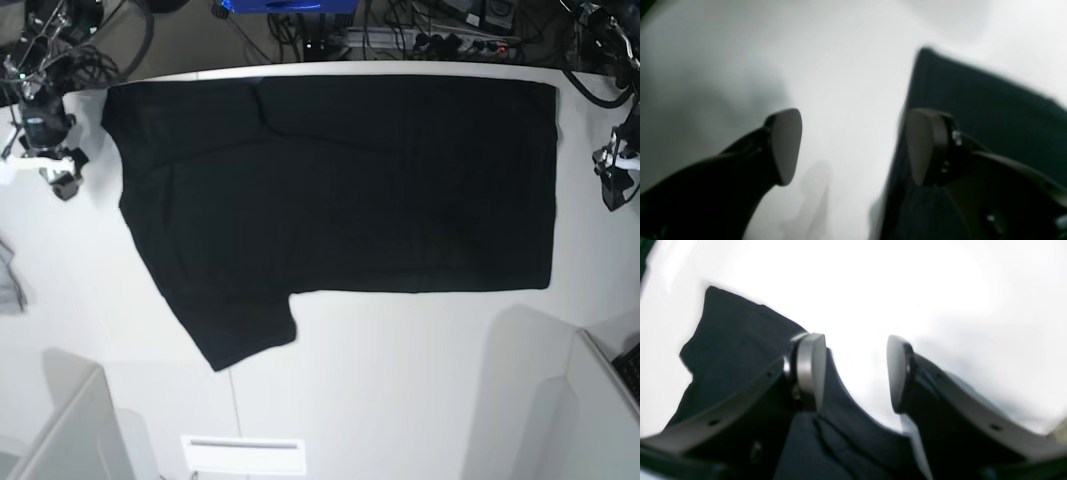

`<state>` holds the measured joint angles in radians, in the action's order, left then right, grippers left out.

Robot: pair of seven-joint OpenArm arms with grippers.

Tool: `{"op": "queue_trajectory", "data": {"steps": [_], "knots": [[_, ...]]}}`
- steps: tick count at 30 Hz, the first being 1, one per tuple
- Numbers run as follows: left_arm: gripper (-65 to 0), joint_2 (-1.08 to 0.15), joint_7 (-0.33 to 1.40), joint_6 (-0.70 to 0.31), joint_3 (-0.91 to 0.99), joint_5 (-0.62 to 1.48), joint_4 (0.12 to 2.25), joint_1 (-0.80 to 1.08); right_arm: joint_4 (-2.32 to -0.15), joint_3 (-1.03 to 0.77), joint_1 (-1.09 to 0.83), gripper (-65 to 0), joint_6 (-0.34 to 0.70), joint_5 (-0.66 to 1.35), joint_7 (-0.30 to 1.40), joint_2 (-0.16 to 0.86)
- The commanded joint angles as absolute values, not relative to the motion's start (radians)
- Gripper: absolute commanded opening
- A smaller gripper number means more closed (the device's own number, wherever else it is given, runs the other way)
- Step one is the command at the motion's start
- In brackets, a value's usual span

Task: Fold the T-shirt properly
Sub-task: 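Release the collar edge and move both grippers to the hem corners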

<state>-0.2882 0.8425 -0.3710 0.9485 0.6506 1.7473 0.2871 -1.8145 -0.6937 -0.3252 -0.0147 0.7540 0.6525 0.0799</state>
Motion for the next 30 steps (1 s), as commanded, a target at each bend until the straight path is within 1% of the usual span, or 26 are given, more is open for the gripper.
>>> {"op": "queue_trajectory", "data": {"steps": [1, 5, 9, 13, 17, 22, 28, 30], "knots": [[-17.8, -0.309, 0.823, -0.374, 0.954, 0.645, 1.762, 0.268, -1.813, -0.696, -0.298, -36.9, -0.010, 0.760, 0.647, 0.102], [-17.8, -0.332, 0.823, -0.375, 0.829, 0.479, 1.762, 0.185, -1.728, -0.688, -0.188, -36.6, -0.010, 0.760, 0.697, 0.125], [-17.8, -0.331, 0.823, -0.377, 0.720, 0.340, 1.739, 0.097, -1.613, -0.631, -0.076, -36.8, -0.010, 0.760, 0.700, 0.179], [-17.8, -0.332, 0.823, -0.377, 0.677, 0.329, 1.650, 0.031, -1.512, -0.585, 0.025, -36.6, -0.010, 0.760, 0.699, 0.217], [-17.8, -0.335, 0.823, -0.378, 0.673, 0.325, 1.557, -0.042, -1.339, -0.518, 0.159, -36.5, -0.007, 0.760, 0.696, 0.277], [-17.8, -0.352, 0.823, -0.378, 0.673, 0.323, 1.503, -0.059, -1.142, -0.366, 0.291, -36.5, -0.004, 0.760, 0.615, 0.332], [-17.8, -0.355, 0.823, -0.378, 0.680, 0.323, 1.491, -0.059, -0.954, -0.200, 0.440, -36.0, -0.002, 0.760, 0.538, 0.344], [-17.8, -0.363, 0.823, -0.378, 0.682, 0.323, 1.489, -0.058, -0.888, -0.171, 0.489, -32.7, 0.028, 0.760, 0.538, 0.338]]}}
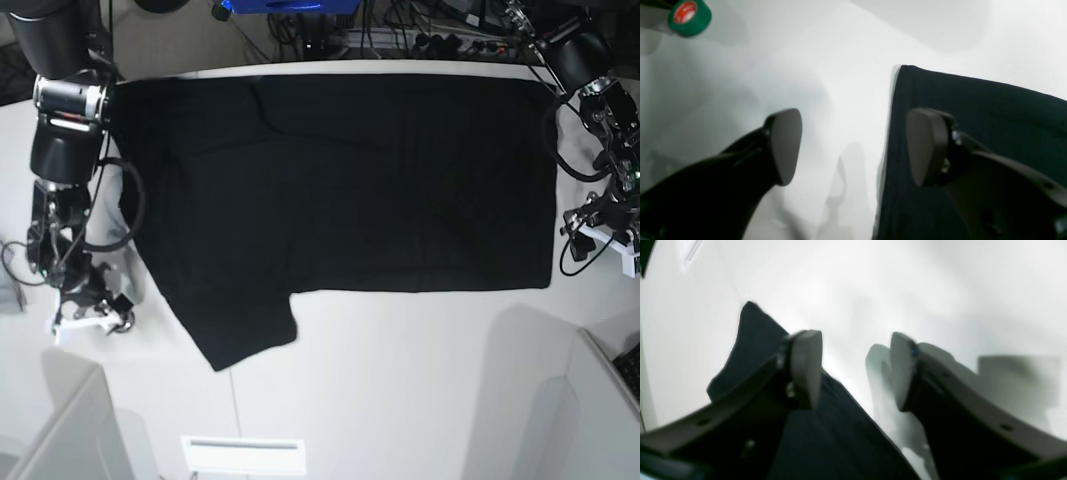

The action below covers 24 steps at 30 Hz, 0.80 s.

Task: Fold the T-shirt properly
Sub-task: 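Release the collar edge and move both grippers to the hem corners, then grasp the hem corners with both grippers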

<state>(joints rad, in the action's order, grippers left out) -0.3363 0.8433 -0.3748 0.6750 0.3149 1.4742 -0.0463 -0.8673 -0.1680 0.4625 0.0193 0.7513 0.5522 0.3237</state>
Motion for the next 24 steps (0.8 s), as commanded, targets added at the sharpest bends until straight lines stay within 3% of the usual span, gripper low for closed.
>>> {"op": "queue_trajectory", "data": {"steps": [1, 7, 12, 24], "knots": [[-17.8, -0.369, 0.823, -0.378, 0.682, 0.323, 1.489, -0.056, -0.851, -0.160, 0.513, -31.4, 0.053, 0.760, 0.538, 0.335], [-17.8, -0.372, 0.823, -0.378, 0.682, 0.323, 1.489, -0.056, -0.631, -0.087, 0.633, -29.9, 0.147, 0.760, 0.487, 0.329], [-17.8, -0.369, 0.823, -0.378, 0.682, 0.323, 1.489, -0.056, -0.492, -0.004, 0.693, -20.7, 0.237, 0.760, 0.424, 0.326], [-17.8, -0.369, 0.823, -0.377, 0.682, 0.323, 1.489, -0.056, -0.460, 0.173, 0.696, -20.9, 0.291, 0.762, 0.423, 0.306]]}}
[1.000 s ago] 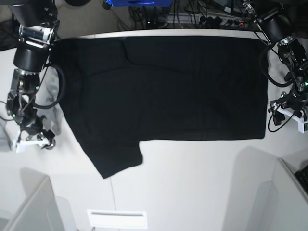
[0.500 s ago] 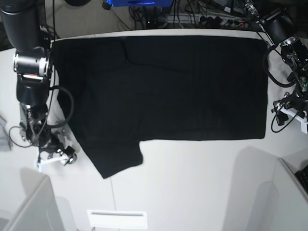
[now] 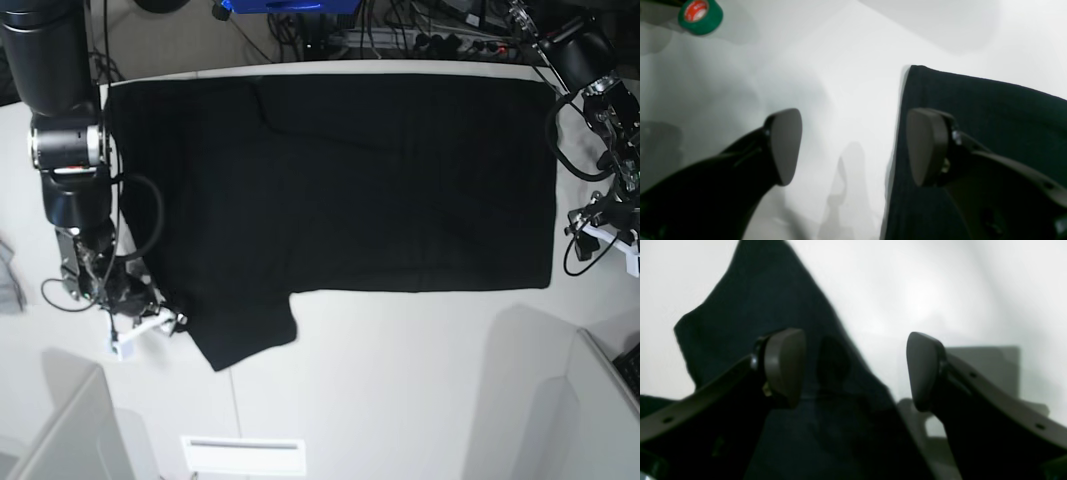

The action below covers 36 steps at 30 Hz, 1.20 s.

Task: Fold the T-shirt properly
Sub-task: 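Grasp the hem corners with both grippers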

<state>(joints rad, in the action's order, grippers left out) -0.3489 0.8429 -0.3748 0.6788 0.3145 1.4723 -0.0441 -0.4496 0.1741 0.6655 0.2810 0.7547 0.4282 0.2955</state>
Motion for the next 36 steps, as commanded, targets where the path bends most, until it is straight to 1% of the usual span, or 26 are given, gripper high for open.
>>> {"op": "queue_trajectory", "data": {"steps": [1, 7, 9, 10, 13, 17, 20, 21, 28, 32, 36], "knots": [[-17.8, -0.369, 0.823, -0.375, 0.682, 0.323, 1.489, -0.056, -0.460, 0.176, 0.694, -21.0, 0.291, 0.762, 0.423, 0.305], [-17.8, -0.371, 0.823, -0.374, 0.682, 0.323, 1.489, -0.056, -0.464, 0.179, 0.682, -21.2, 0.291, 0.759, 0.420, 0.278], [-17.8, -0.371, 0.823, -0.374, 0.682, 0.323, 1.488, -0.056, -0.464, 0.179, 0.682, -22.8, 0.289, 0.759, 0.417, 0.278], [-17.8, -0.371, 0.823, -0.374, 0.679, 0.323, 1.488, -0.056, -0.464, 0.180, 0.682, -25.4, 0.289, 0.759, 0.407, 0.278], [-17.8, -0.371, 0.823, -0.374, 0.676, 0.323, 1.484, -0.056, -0.461, 0.228, 0.674, -36.5, 0.288, 0.759, 0.374, 0.278], [-17.8, -0.372, 0.823, -0.374, 0.674, 0.323, 1.431, -0.067, -0.460, 0.251, 0.668, -53.3, 0.286, 0.759, 0.352, 0.278], [-17.6, -0.372, 0.819, -0.374, 0.673, 0.323, 1.397, -0.073, -0.460, 0.251, 0.668, -63.2, 0.286, 0.759, 0.346, 0.278], [-17.6, -0.372, 0.819, -0.374, 0.673, 0.323, 1.386, -0.088, -0.460, 0.251, 0.668, -65.0, 0.286, 0.759, 0.346, 0.278], [-17.6, -0.374, 0.817, -0.377, 0.670, 0.314, 1.241, -0.197, -0.460, 0.249, 0.668, -65.0, 0.285, 0.760, 0.351, 0.278], [-17.3, -0.392, 0.814, -0.378, 0.550, 0.219, 1.139, -0.291, -0.463, 0.248, 0.668, -65.0, 0.285, 0.760, 0.351, 0.278], [-17.1, -0.392, 0.759, -0.378, 0.538, 0.220, 1.026, -0.369, -0.464, 0.246, 0.670, -65.0, 0.285, 0.762, 0.351, 0.278]]}}
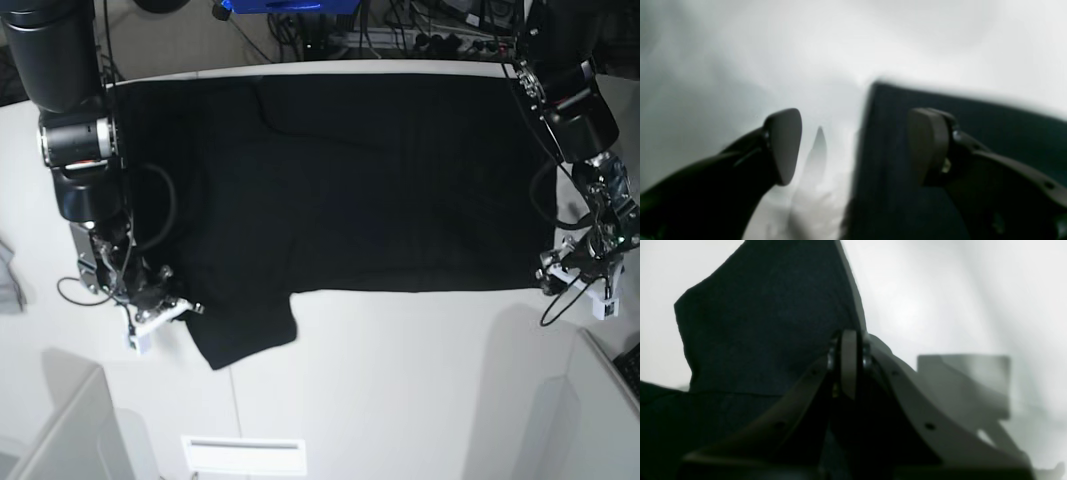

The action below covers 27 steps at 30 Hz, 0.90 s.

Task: Fold the T-shirt properly
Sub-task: 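Grasp the hem corners with both grippers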

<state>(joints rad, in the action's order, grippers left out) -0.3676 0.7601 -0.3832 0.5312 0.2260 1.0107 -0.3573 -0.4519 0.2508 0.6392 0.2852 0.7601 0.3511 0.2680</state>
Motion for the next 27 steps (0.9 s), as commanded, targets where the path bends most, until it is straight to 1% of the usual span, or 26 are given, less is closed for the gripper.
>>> {"op": "queue_trajectory", "data": {"steps": [1, 7, 12, 14, 22, 23, 24, 27], "knots": [[-17.1, -0.394, 0.737, -0.378, 0.536, 0.211, 1.000, -0.380, -0.463, 0.246, 0.670, -65.0, 0.285, 0.763, 0.351, 0.278], [-16.9, -0.394, 0.699, -0.378, 0.479, 0.217, 0.834, -0.470, -0.464, 0.246, 0.671, -65.0, 0.285, 0.763, 0.349, 0.278], [-17.4, -0.394, 0.579, -0.378, 0.390, 0.219, 0.719, -0.496, -0.464, 0.246, 0.670, -65.0, 0.285, 0.763, 0.352, 0.278], [-17.6, -0.389, 0.573, -0.378, 0.369, 0.219, 0.680, -0.513, -0.464, 0.246, 0.670, -65.0, 0.285, 0.763, 0.352, 0.278], [-18.3, -0.387, 0.572, -0.378, 0.358, 0.219, 0.644, -0.512, -0.464, 0.246, 0.670, -65.0, 0.285, 0.763, 0.352, 0.278], [-19.1, -0.387, 0.572, -0.378, 0.358, 0.219, 0.644, -0.512, -0.464, 0.246, 0.670, -65.0, 0.285, 0.763, 0.352, 0.278], [-21.4, -0.387, 0.573, -0.378, 0.358, 0.219, 0.644, -0.510, -0.464, 0.246, 0.670, -65.0, 0.285, 0.763, 0.352, 0.278], [-32.6, -0.387, 0.573, -0.378, 0.357, 0.216, 0.642, -0.509, -0.464, 0.246, 0.668, -65.0, 0.285, 0.763, 0.352, 0.278]]}}
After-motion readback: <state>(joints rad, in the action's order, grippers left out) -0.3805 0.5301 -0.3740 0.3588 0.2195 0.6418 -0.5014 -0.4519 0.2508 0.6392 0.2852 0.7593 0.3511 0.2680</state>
